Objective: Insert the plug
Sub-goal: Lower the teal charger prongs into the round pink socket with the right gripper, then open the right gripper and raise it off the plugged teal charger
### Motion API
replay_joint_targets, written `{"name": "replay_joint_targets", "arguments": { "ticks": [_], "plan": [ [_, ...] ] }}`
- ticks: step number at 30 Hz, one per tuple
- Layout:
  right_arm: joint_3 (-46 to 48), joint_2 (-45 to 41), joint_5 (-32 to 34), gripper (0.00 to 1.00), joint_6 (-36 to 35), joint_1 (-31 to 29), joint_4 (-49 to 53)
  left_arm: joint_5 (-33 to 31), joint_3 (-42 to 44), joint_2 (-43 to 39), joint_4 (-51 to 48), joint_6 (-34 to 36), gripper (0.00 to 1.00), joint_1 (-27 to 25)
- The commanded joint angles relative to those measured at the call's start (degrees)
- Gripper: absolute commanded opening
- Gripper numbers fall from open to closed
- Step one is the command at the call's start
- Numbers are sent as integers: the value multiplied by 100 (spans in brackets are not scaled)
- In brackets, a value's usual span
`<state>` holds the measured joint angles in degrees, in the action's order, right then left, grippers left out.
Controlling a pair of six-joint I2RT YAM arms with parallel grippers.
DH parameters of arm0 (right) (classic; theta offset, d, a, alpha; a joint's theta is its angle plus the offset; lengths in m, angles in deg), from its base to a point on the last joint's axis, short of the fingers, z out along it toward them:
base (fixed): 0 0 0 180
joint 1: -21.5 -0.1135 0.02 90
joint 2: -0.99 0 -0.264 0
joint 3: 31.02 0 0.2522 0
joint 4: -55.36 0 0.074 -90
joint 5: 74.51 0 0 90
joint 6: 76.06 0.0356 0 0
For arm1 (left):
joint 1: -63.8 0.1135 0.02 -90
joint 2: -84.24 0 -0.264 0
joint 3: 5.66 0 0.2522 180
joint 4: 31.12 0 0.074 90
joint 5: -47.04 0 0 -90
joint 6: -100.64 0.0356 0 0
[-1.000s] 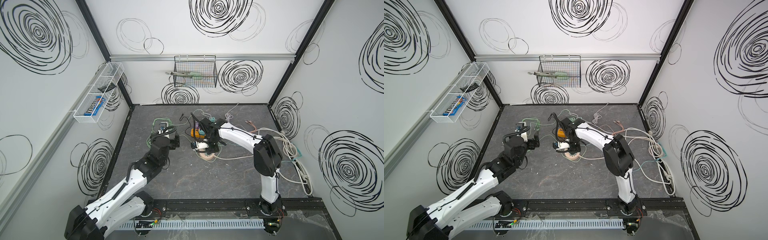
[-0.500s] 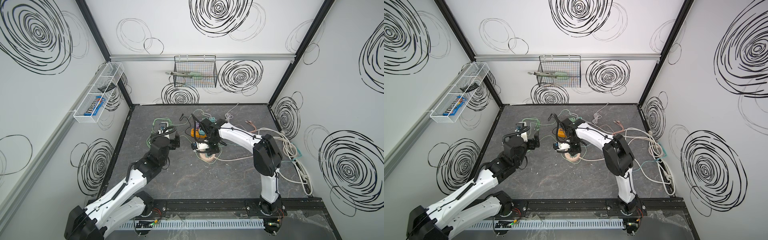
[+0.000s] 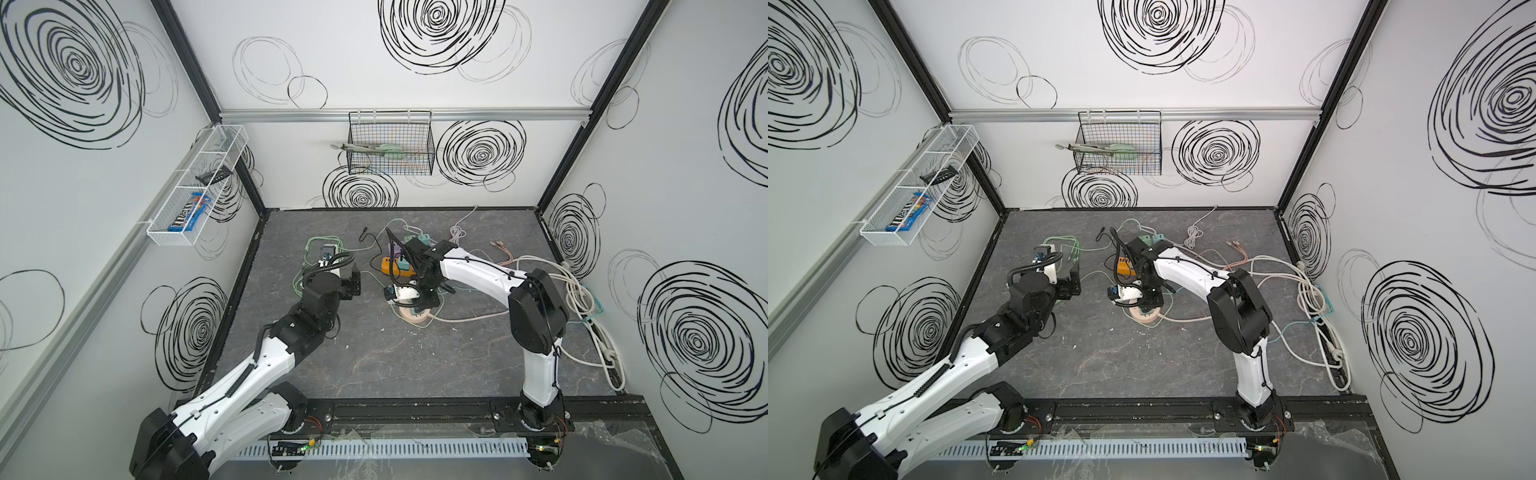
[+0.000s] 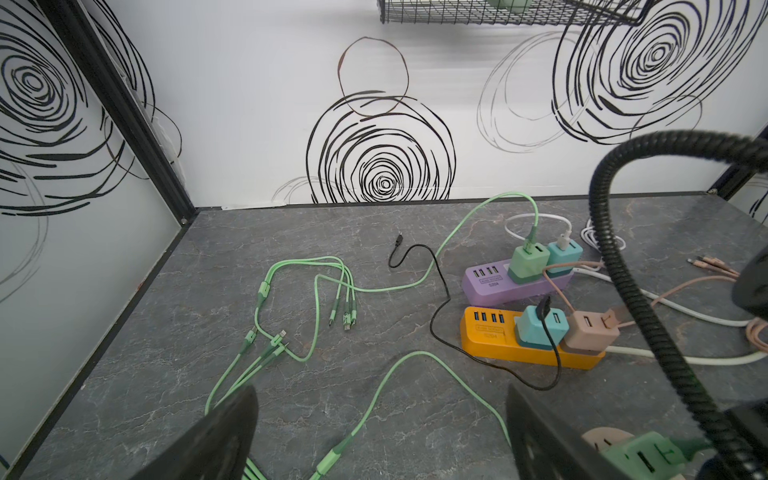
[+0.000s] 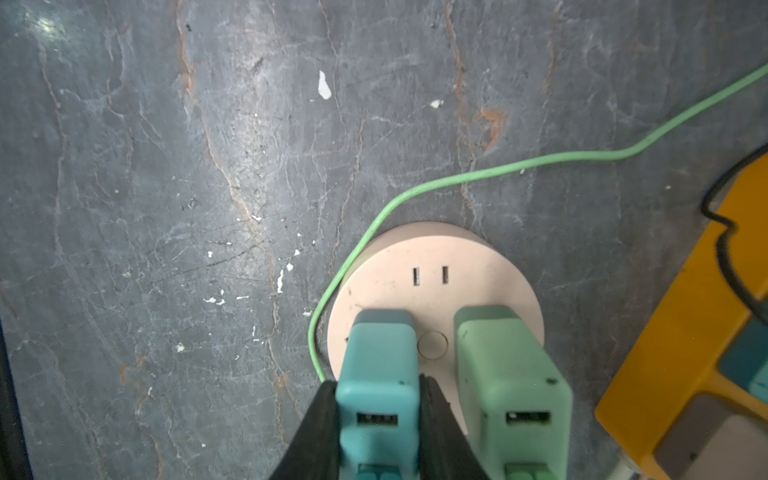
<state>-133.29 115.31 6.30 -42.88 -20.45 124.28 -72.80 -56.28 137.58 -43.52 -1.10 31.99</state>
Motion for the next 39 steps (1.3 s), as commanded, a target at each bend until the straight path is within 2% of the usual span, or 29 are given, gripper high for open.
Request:
{"name": "replay_joint_targets", "arguments": {
  "ticks": [1, 5, 9, 11, 14, 17, 20, 21, 26, 33, 36, 39],
  "plan": [
    [825, 996, 387, 0, 48, -76, -388, 31, -23, 28, 283, -4, 96, 8],
    [797, 1142, 386, 0, 57, -84, -414, 48, -23, 27, 279, -16, 96, 33],
    [745, 879, 299, 0, 33, -101, -493, 27, -18, 27, 272, -19, 96, 30],
    [724, 632, 237, 5, 30, -103, -577, 45, -10, 35, 276, -29, 96, 43],
    [541, 288, -70, 17, 85, -109, -466, 58, -23, 68, 281, -21, 96, 44],
    [390, -70, -289, 34, 197, -111, -373, 67, -32, 80, 265, -36, 96, 59],
    [367, -421, -347, 75, 276, -102, -381, 89, -32, 72, 268, -56, 96, 85],
    [366, -536, -334, 98, 281, -100, -368, 94, -40, 63, 274, -77, 96, 94],
    [581, -1116, -326, 97, 250, -71, -528, 108, -75, 45, 232, -148, 96, 151],
    [1200, -2218, -951, 97, 165, 42, -1481, 40, -146, 62, 188, -408, 96, 257],
    [1767, -2862, -994, 97, 422, 135, -2628, 27, -133, 113, 312, -646, 96, 322],
    [2745, -3706, -656, 97, 1151, 302, -4706, 32, -61, 230, 580, -906, 96, 423]
  ]
}}
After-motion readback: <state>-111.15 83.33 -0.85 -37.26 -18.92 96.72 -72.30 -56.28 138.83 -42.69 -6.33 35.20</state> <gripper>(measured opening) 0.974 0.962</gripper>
